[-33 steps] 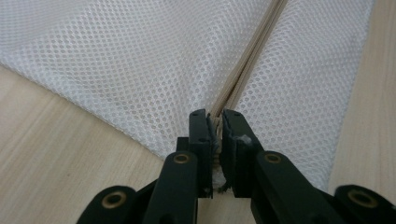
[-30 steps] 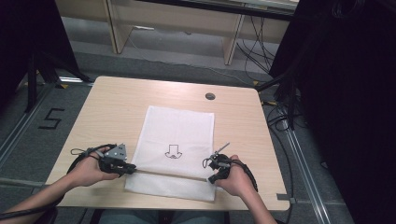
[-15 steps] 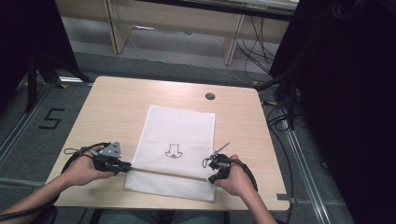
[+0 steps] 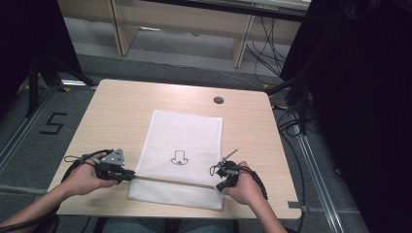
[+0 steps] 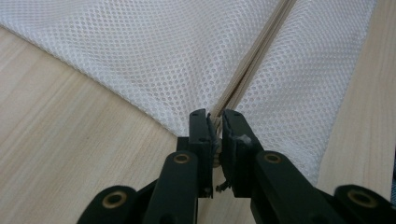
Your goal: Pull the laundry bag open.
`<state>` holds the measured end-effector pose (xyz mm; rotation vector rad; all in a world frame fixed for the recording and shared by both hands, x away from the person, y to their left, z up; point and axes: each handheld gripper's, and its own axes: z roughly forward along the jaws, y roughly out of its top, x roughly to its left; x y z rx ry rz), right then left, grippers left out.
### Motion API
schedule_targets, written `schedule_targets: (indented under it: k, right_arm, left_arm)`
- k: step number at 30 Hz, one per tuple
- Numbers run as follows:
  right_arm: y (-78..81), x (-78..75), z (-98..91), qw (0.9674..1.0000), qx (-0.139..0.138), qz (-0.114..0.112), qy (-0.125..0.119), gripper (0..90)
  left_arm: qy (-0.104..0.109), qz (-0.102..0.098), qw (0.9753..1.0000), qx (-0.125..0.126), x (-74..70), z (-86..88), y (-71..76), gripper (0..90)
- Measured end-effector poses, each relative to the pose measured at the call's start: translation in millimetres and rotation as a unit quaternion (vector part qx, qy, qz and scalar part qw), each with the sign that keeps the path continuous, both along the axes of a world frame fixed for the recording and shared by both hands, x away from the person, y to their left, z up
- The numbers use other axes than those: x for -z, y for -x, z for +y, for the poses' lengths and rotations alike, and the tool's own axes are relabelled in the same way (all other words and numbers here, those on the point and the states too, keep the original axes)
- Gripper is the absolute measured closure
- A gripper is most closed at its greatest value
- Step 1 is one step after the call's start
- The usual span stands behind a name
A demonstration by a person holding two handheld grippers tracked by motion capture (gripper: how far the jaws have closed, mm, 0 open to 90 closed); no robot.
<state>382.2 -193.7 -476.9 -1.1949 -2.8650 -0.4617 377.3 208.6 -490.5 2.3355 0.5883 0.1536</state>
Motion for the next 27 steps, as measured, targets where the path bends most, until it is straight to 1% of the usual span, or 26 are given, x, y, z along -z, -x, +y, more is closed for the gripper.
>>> schedule_targets:
  k: [1, 2, 3, 4, 5, 6, 7, 8, 9, 10, 12, 14, 15, 16, 17, 18, 19, 20, 21, 22, 23, 24, 25, 26, 27]
  right_arm:
    - [0.1, 0.1, -0.4, 1.0000, -0.001, -0.002, 0.000, 90.0]
    - [1.0, 0.2, -0.1, 1.0000, 0.003, 0.000, -0.002, 90.0]
    - [1.0, 0.4, -0.3, 1.0000, 0.003, -0.001, -0.003, 90.0]
    - [0.1, 0.5, -1.1, 1.0000, -0.005, -0.007, -0.001, 90.0]
    - [0.8, 0.5, -0.7, 1.0000, 0.001, -0.002, -0.002, 90.0]
    - [-0.3, 0.0, -1.6, 1.0000, -0.005, -0.006, 0.002, 90.0]
    - [-1.1, 0.1, -2.5, 1.0000, -0.006, -0.006, 0.003, 90.0]
    - [-1.5, -0.4, -4.4, 1.0000, 0.002, 0.002, 0.005, 90.0]
    - [-1.5, -0.4, -4.4, 1.0000, 0.002, 0.002, 0.005, 90.0]
    - [-1.7, -0.5, -4.6, 1.0000, 0.001, 0.001, 0.005, 90.0]
    - [-1.2, -0.2, -4.1, 0.9999, -0.007, -0.008, 0.009, 90.0]
    - [-0.8, 0.0, -4.1, 1.0000, 0.001, -0.005, 0.005, 90.0]
    - [-1.9, 0.4, -5.0, 0.9999, -0.007, -0.010, 0.003, 90.0]
    - [-1.2, 0.0, -5.2, 1.0000, 0.003, -0.004, 0.001, 90.0]
    - [-1.4, 0.3, -6.6, 1.0000, 0.002, -0.006, -0.003, 90.0]
    - [-0.8, 0.2, -7.4, 0.9999, 0.007, -0.004, -0.007, 89.7]
    - [-0.1, 0.3, -7.8, 0.9998, 0.010, -0.004, -0.014, 87.0]
    - [0.6, -1.4, -8.3, 0.9997, 0.015, 0.003, -0.020, 80.5]
    - [-0.3, -2.0, -9.8, 0.9996, 0.010, -0.008, -0.026, 73.8]
    - [-0.2, -3.3, -10.5, 0.9992, 0.015, -0.022, -0.030, 71.2]
    - [-0.1, -5.4, -11.5, 0.9986, 0.022, -0.034, -0.034, 70.8]
    - [-3.3, -9.8, -15.5, 0.9959, 0.043, -0.046, -0.065, 68.1]
    - [-3.3, -9.8, -15.5, 0.9959, 0.043, -0.046, -0.065, 68.1]
    - [-4.6, -11.7, -17.5, 0.9936, 0.058, -0.051, -0.082, 66.1]
    - [-6.5, -13.6, -20.3, 0.9914, 0.072, -0.066, -0.086, 65.6]
  left_arm:
    - [0.002, 0.000, 1.0000, 0.002, 0.3, 0.0, -0.6, 82.4]
    - [0.006, 0.006, 1.0000, -0.002, 1.1, -0.3, -0.4, 82.4]
    - [0.005, 0.006, 1.0000, 0.000, 1.1, -0.2, -0.5, 82.4]
    - [-0.001, 0.007, 1.0000, 0.006, 0.6, 0.4, -0.5, 82.3]
    - [0.003, 0.010, 0.9999, 0.004, 0.8, 0.1, 0.0, 82.3]
    - [0.010, 0.011, 0.9999, 0.004, 1.2, -1.1, 1.3, 82.3]
    - [0.011, 0.017, 0.9998, 0.008, 1.4, -2.7, 2.1, 82.2]
    - [0.006, 0.012, 0.9998, 0.012, 1.0, -3.9, 2.4, 82.2]
    - [0.005, 0.009, 0.9999, 0.008, 1.1, -5.6, 3.7, 82.2]
    - [-0.003, 0.004, 0.9998, 0.018, 0.4, -5.4, 2.8, 82.2]
    - [0.003, 0.010, 0.9999, 0.012, 1.6, -5.2, 3.0, 82.1]
    - [0.004, 0.009, 0.9999, 0.011, 2.0, -5.5, 3.1, 81.9]
    - [0.002, 0.006, 0.9999, 0.012, 2.0, -5.6, 2.7, 81.8]
    - [0.003, 0.003, 0.9999, 0.014, 2.0, -5.9, 2.3, 81.7]
    - [0.003, 0.001, 0.9999, 0.013, 2.0, -6.0, 2.1, 81.5]
    - [0.005, 0.001, 1.0000, 0.005, 2.5, -6.7, 2.6, 79.8]
    - [0.002, -0.006, 1.0000, 0.005, 2.3, -6.2, 1.6, 77.3]
    - [0.006, -0.004, 1.0000, -0.003, 1.9, -5.7, 1.3, 72.4]
    - [0.014, -0.003, 0.9999, -0.007, 0.6, -4.7, 0.1, 67.7]
    - [0.038, 0.005, 0.9991, -0.015, -1.1, -5.4, 0.7, 62.3]
    - [0.055, 0.002, 0.9983, -0.019, -4.6, -5.5, 0.7, 57.6]
    - [0.066, -0.004, 0.9976, -0.020, -6.6, -6.0, 1.1, 49.4]
    - [0.074, -0.015, 0.9968, -0.023, -9.4, -6.1, 1.2, 49.4]
    - [0.086, -0.024, 0.9955, -0.032, -11.8, -6.0, 1.0, 47.0]
    - [0.091, -0.032, 0.9947, -0.036, -12.5, -4.9, -0.4, 43.8]
